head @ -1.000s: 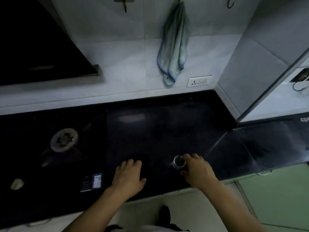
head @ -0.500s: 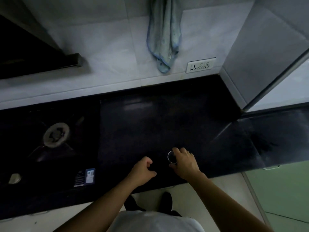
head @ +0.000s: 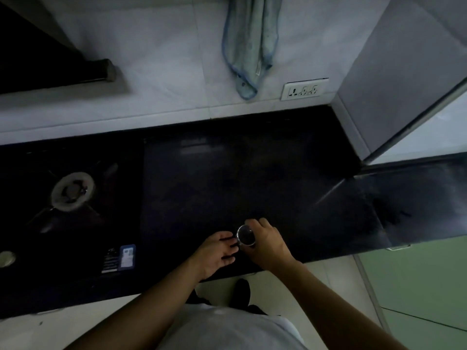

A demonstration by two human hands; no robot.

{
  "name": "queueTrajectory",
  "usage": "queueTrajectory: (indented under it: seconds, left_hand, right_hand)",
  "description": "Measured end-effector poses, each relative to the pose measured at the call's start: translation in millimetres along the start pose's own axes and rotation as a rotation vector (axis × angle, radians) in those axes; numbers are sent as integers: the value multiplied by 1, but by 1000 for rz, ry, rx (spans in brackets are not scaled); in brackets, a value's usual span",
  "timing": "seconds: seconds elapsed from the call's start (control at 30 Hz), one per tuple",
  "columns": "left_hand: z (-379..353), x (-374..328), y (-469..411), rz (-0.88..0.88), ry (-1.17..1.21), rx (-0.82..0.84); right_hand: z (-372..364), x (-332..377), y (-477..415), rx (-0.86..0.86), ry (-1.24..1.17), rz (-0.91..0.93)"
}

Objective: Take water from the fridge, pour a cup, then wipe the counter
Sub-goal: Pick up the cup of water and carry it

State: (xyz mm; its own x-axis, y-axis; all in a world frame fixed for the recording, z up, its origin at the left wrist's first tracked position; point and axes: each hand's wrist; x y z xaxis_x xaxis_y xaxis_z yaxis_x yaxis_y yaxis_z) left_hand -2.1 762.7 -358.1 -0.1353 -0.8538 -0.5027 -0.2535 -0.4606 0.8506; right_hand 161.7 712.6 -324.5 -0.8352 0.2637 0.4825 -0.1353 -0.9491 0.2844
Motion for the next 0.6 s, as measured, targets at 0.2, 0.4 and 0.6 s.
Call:
queueTrajectory:
  seconds: [0.2, 0.4, 0.6]
  left_hand:
    - [16, -1, 16, -76, -22, 121]
    - [44, 0, 48, -165, 124, 61]
    - [81, 9, 89, -249, 285, -29]
  right_hand:
    - [7, 22, 9, -32, 13, 119]
    - [2, 54, 8, -44, 13, 287]
    - [-7, 106, 8, 17, 4, 467]
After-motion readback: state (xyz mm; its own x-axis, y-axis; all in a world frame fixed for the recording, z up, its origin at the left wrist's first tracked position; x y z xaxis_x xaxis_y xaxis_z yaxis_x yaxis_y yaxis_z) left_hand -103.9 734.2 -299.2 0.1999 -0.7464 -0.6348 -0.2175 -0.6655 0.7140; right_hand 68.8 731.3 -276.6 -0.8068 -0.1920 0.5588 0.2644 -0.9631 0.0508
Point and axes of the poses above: each hand's wrist, its own y-axis away from the middle knuckle, its own z-axis out of the back of the hand, x = y × z, and after that the axes turned 5 degrees about -x, right-handed
